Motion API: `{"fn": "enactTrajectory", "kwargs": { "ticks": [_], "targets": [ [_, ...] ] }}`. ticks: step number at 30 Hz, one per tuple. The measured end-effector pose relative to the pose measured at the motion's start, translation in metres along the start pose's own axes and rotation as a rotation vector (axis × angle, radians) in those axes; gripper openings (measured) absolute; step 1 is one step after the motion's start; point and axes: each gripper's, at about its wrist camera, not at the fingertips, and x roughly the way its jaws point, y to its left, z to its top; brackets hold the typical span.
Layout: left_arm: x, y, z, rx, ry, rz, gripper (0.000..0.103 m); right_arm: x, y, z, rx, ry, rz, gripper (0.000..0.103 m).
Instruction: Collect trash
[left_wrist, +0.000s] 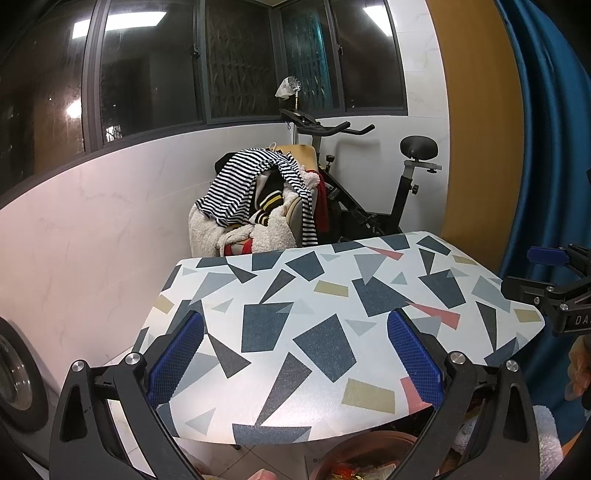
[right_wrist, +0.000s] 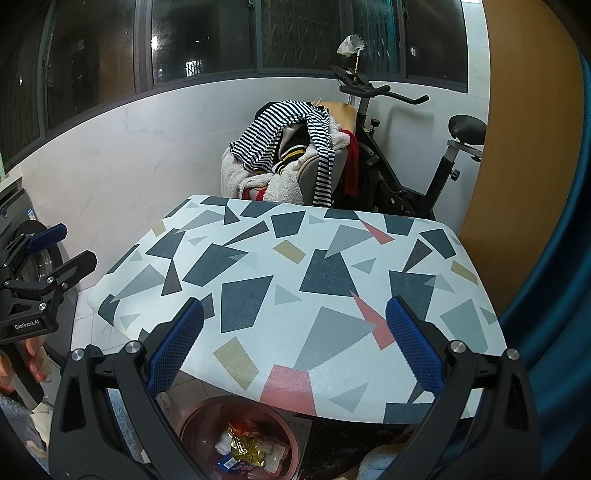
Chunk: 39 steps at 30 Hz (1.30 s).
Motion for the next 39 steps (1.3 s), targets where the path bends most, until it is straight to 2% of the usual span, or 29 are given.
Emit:
{"fn": "enactTrajectory", "kwargs": {
  "ticks": [39],
  "targets": [
    [-0.003, 0.0016, -0.0014, -0.02, -0.002, 0.009, 0.097, 0.004, 0.0028, 0.0009, -0.002, 0.0, 0.0, 0.097]
  ]
}}
